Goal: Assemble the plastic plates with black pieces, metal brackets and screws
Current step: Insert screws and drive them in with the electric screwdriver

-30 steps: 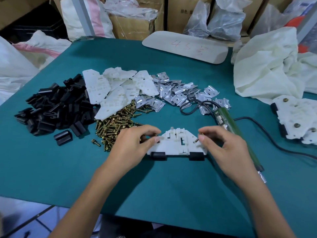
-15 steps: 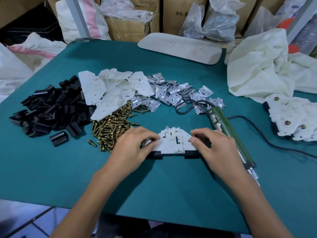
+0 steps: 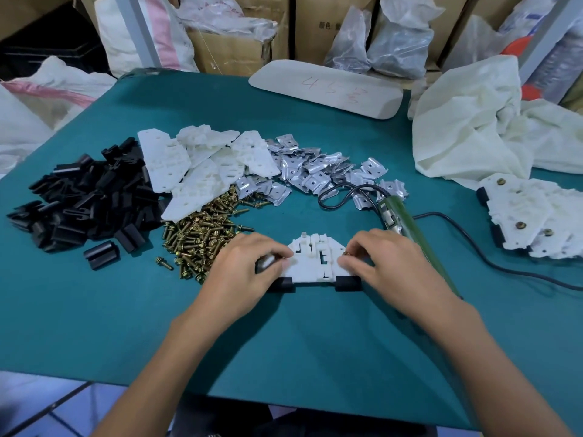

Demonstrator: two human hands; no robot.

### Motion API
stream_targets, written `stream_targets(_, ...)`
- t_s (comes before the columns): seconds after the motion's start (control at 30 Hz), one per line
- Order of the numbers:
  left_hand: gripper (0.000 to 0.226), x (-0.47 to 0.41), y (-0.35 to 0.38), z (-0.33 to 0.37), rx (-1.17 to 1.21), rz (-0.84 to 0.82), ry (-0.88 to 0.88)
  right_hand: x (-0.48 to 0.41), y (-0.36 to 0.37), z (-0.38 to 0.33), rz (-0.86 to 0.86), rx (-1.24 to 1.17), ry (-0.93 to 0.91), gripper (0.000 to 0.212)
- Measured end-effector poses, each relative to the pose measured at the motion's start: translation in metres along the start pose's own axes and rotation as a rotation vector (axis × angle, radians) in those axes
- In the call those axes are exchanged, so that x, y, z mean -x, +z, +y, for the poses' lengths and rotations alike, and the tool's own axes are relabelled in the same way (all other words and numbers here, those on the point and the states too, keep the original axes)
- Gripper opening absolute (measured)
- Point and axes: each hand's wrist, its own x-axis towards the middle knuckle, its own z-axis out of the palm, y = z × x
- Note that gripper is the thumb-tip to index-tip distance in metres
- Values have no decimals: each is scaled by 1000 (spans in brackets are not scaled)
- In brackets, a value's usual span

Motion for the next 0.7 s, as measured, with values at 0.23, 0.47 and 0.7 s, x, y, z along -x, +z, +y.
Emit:
stream_targets(0.23, 20, -1, -4, -2, 13, -20, 1, -7, -10, -2, -81, 77, -93, 14)
stream_targets(0.47, 18, 0, -2, 0, 70, 39, -32, -9, -12, -1, -97, 99, -103, 16)
stream_targets(0.7, 40, -1, -4, 2, 46, -3, -14, 1, -28, 7, 44, 29, 17, 34)
